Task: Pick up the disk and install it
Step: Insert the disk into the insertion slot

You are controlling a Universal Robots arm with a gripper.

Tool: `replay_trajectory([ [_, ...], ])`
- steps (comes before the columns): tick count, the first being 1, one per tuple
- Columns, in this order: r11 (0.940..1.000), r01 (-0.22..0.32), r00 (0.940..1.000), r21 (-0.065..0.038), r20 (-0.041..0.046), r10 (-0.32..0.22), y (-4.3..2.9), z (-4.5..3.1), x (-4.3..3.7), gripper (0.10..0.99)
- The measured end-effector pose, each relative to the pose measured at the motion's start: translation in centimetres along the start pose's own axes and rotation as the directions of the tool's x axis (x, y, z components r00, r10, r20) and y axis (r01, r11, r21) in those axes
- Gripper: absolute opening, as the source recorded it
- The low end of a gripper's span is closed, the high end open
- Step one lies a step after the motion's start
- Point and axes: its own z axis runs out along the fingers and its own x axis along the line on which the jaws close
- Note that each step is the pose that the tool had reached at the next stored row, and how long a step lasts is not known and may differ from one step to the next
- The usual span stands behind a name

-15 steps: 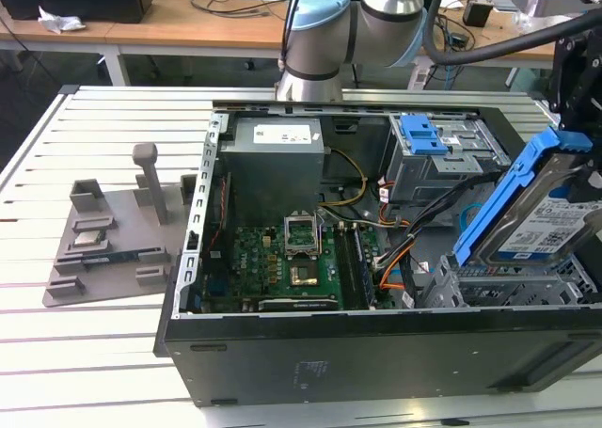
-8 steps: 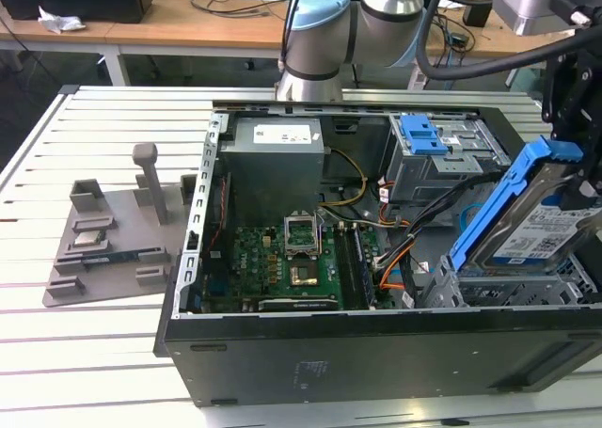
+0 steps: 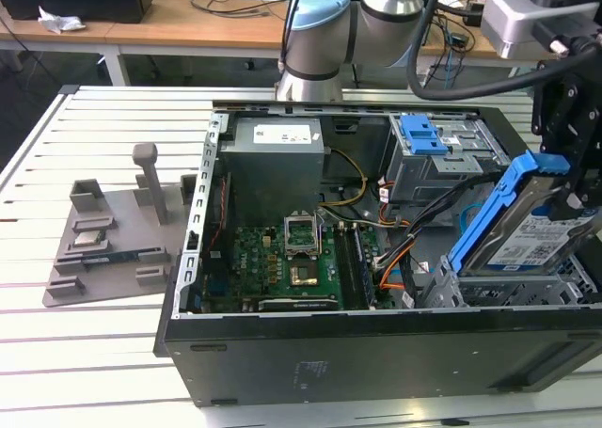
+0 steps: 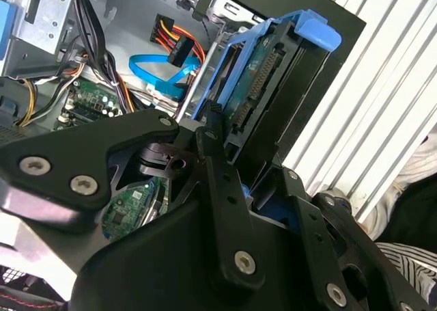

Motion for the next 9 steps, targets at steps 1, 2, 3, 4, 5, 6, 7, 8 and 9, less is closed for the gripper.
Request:
replay_trajectory([
  [1, 1.0000, 0.000, 1.0000, 0.000, -0.0001, 0.000, 0.07, 0.23, 0.01, 0.365],
  [2, 1.0000, 0.000, 1.0000, 0.000, -0.0003, 0.000, 0.13, 0.43, 0.01, 0.365],
  [3, 1.0000, 0.000, 1.0000, 0.000, -0.0001, 0.000, 0.18, 0.62, 0.02, 0.365],
  [4, 1.0000, 0.000, 1.0000, 0.000, 0.0000, 0.000, 0.23, 0.81, 0.03, 0.365],
  [5, 1.0000, 0.000, 1.0000, 0.000, -0.0001, 0.000, 0.28, 1.08, 0.03, 0.365],
  [6, 1.0000, 0.000, 1.0000, 0.000, 0.0000, 0.000, 0.34, 1.33, 0.04, 0.365],
  [7, 1.0000, 0.000, 1.0000, 0.000, -0.0002, 0.000, 0.39, 1.54, 0.05, 0.365],
  [8, 1.0000, 0.000, 1.0000, 0.000, -0.0002, 0.000, 0.46, 1.87, 0.06, 0.365],
  [9, 1.0000, 0.000, 1.0000, 0.000, -0.0002, 0.000, 0.50, 2.10, 0.06, 0.365],
])
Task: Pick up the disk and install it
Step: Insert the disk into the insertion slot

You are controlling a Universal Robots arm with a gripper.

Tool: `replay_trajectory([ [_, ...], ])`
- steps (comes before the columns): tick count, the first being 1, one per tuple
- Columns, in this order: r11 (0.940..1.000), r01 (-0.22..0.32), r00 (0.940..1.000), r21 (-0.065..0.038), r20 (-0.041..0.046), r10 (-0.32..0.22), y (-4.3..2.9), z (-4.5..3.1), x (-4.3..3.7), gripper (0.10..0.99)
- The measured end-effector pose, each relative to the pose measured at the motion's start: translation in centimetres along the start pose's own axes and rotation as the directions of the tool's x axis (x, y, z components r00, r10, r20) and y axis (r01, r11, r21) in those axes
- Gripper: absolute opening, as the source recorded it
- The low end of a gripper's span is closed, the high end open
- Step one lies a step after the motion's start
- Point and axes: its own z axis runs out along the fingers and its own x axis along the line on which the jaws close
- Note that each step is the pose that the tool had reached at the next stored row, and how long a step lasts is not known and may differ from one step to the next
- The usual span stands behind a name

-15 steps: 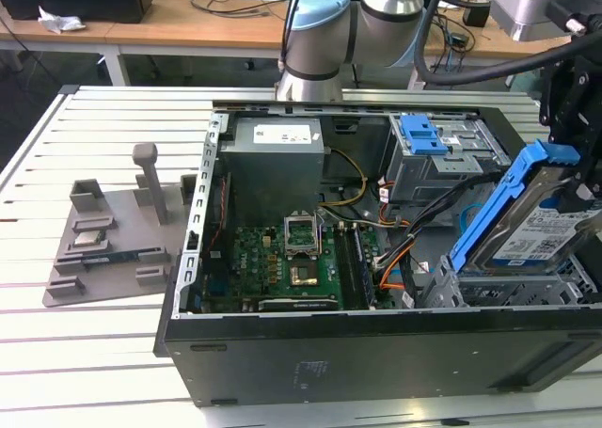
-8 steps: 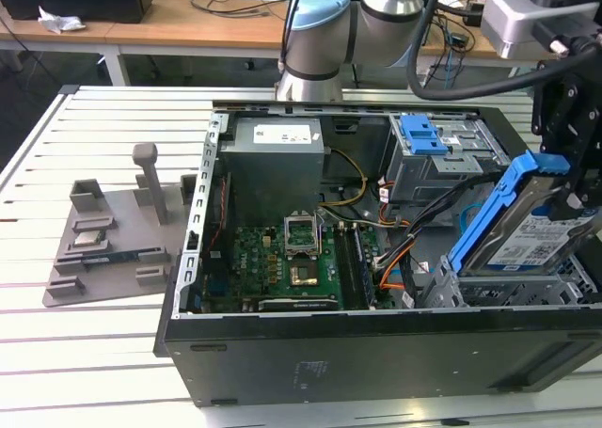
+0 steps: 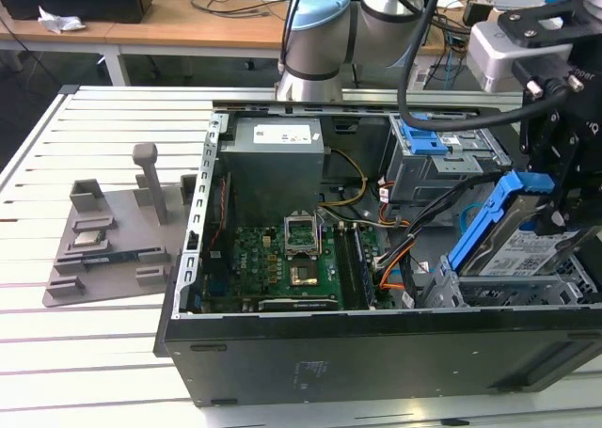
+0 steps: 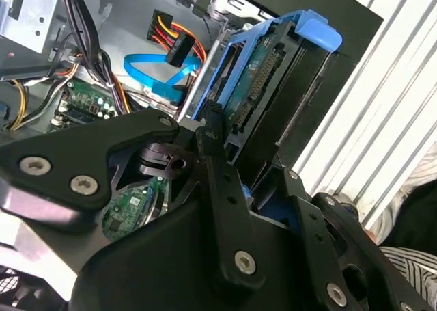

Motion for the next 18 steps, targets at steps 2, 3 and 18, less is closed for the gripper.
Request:
replay_trajectory([
  [2, 1.0000, 0.000, 1.0000, 0.000, 0.0001, 0.000, 0.08, 0.38, 0.01, 0.365],
  [3, 1.0000, 0.000, 1.0000, 0.000, 0.0001, 0.000, 0.13, 0.60, 0.02, 0.365],
  [18, 1.0000, 0.000, 1.0000, 0.000, 0.0000, 0.000, 0.49, 2.36, 0.07, 0.439],
])
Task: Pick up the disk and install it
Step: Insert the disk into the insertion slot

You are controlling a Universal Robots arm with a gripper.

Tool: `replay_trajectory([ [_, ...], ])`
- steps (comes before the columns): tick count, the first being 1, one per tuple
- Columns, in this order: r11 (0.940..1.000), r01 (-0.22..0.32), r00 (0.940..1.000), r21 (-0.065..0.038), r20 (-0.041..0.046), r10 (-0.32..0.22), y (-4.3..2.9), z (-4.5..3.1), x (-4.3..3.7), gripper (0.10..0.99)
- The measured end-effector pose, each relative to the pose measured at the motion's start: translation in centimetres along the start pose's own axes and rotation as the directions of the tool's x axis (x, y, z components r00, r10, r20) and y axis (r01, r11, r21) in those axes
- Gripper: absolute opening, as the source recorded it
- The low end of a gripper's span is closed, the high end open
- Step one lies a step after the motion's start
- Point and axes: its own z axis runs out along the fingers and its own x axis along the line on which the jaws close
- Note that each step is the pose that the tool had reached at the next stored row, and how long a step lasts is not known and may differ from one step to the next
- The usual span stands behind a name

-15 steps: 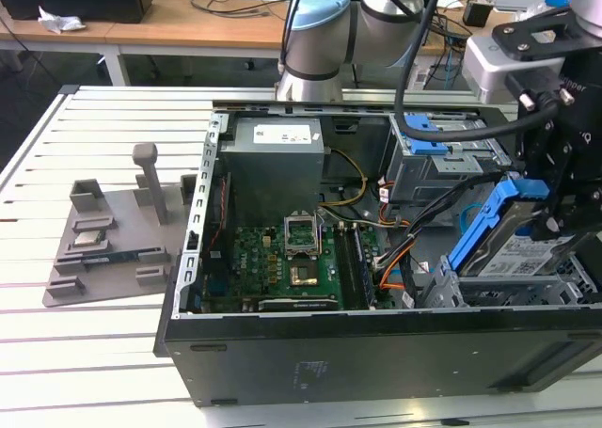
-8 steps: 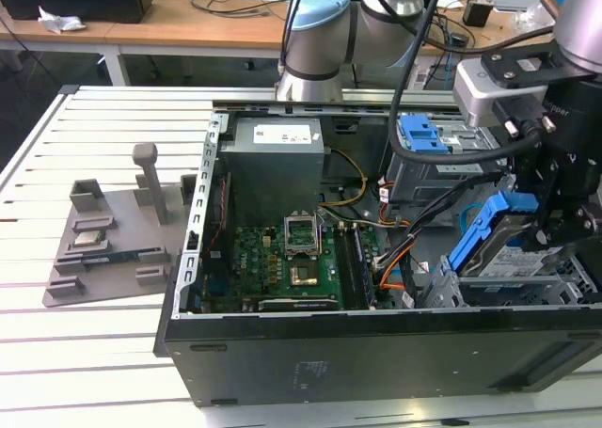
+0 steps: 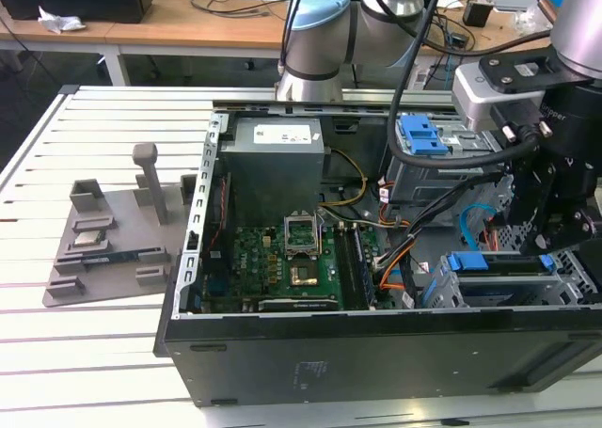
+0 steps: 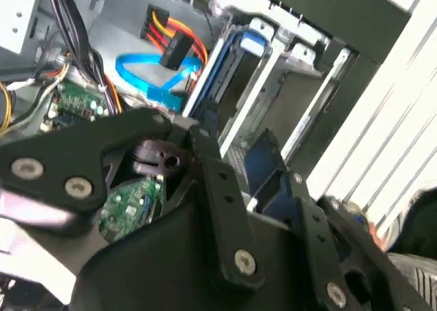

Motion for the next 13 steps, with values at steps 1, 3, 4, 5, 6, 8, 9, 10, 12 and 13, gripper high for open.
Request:
replay_trajectory([
  [1, 1.0000, 0.000, 1.0000, 0.000, -0.0001, 0.000, 0.00, 0.01, 0.00, 0.439],
  [3, 1.0000, 0.000, 1.0000, 0.000, 0.0000, 0.000, 0.01, 0.05, 0.00, 0.427],
  [4, 1.0000, 0.000, 1.0000, -0.001, -0.0001, 0.000, 0.02, 0.06, 0.00, 0.361],
  [5, 0.9998, 0.000, 1.0000, -0.022, -0.0012, 0.000, 0.02, 0.10, 0.01, 0.298],
  [6, 0.9991, -0.001, 1.0000, -0.043, -0.0027, 0.001, 0.00, 0.11, 0.00, 0.239],
  [8, 0.9961, -0.002, 1.0000, -0.089, -0.0059, 0.001, -0.04, 0.12, 0.00, 0.114],
  [9, 0.9942, -0.002, 1.0000, -0.107, -0.0071, 0.001, -0.05, 0.12, 0.00, 0.106],
  [10, 0.9910, -0.003, 1.0000, -0.134, -0.0089, 0.002, -0.06, 0.13, 0.00, 0.106],
  [12, 0.9837, -0.004, 0.9999, -0.180, -0.0120, 0.002, -0.09, 0.15, 0.00, 0.106],
  [13, 0.9783, -0.005, 0.9999, -0.207, -0.0139, 0.002, -0.11, 0.16, 0.00, 0.106],
])
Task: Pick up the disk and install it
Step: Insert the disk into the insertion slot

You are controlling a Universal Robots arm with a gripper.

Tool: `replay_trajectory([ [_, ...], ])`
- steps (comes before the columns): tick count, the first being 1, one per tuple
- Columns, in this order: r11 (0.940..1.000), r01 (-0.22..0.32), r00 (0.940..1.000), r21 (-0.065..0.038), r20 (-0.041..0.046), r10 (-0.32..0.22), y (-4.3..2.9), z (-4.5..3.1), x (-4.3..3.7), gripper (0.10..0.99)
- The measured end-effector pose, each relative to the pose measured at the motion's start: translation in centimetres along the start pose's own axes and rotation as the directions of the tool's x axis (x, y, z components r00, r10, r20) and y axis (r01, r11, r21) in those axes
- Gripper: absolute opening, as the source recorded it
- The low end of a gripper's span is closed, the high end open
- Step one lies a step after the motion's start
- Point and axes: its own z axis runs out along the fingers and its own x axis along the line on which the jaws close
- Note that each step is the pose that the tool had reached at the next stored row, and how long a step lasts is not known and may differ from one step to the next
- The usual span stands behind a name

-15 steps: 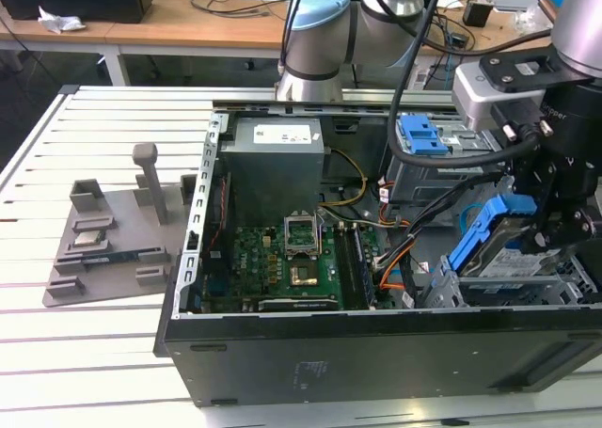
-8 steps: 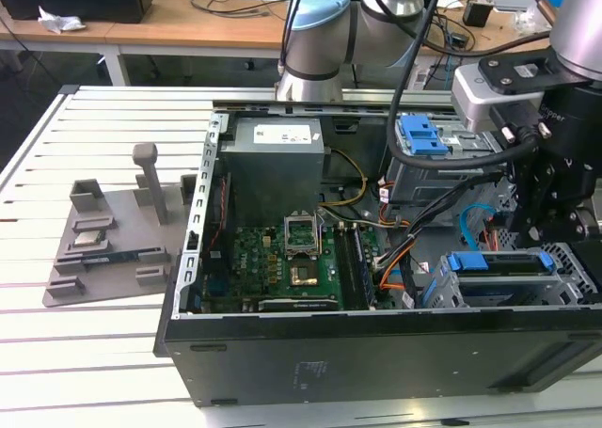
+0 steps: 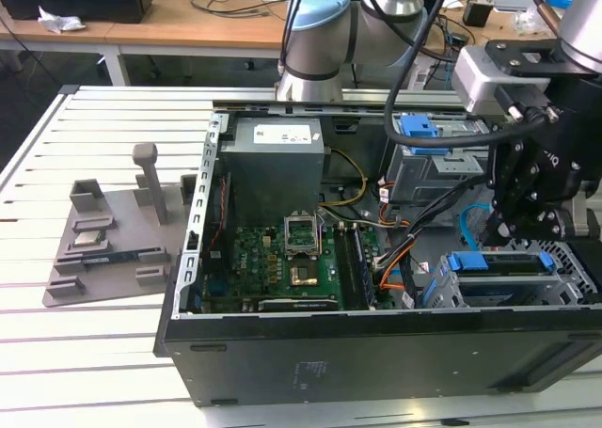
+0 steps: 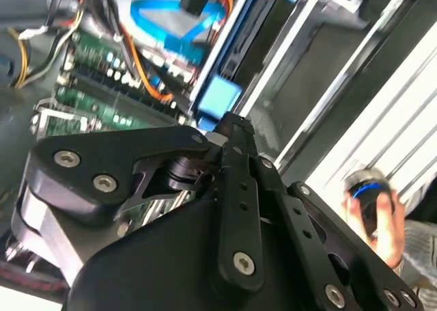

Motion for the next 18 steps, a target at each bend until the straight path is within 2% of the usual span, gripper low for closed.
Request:
replay_trajectory([
  [1, 0.9998, 0.000, 1.0000, -0.018, -0.0011, 0.000, -0.02, 0.01, 0.00, 0.106],
  [2, 0.9997, 0.000, 1.0000, -0.024, -0.0015, 0.000, -0.01, 0.01, -0.01, 0.106],
  [5, 0.9997, 0.000, 1.0000, -0.024, -0.0018, 0.000, -0.04, 0.01, 0.00, 0.106],
  [7, 0.9997, 0.000, 1.0000, -0.024, -0.0020, 0.000, -0.46, 0.01, -0.02, 0.106],
  [10, 0.9996, 0.000, 1.0000, -0.028, -0.0024, 0.000, -2.11, 0.00, -0.15, 0.106],
  [13, 0.9995, -0.001, 1.0000, -0.031, -0.0027, 0.001, -4.47, 0.01, -0.31, 0.106],
  [14, 0.9995, 0.000, 1.0000, -0.031, -0.0027, 0.000, -4.90, 0.00, -0.33, 0.106],
  [15, 0.9995, 0.000, 1.0000, -0.031, -0.0028, 0.000, -5.12, 0.00, -0.35, 0.106],
  [18, 0.9995, -0.001, 1.0000, -0.031, -0.0029, 0.001, -5.16, 0.00, -0.35, 0.106],
])
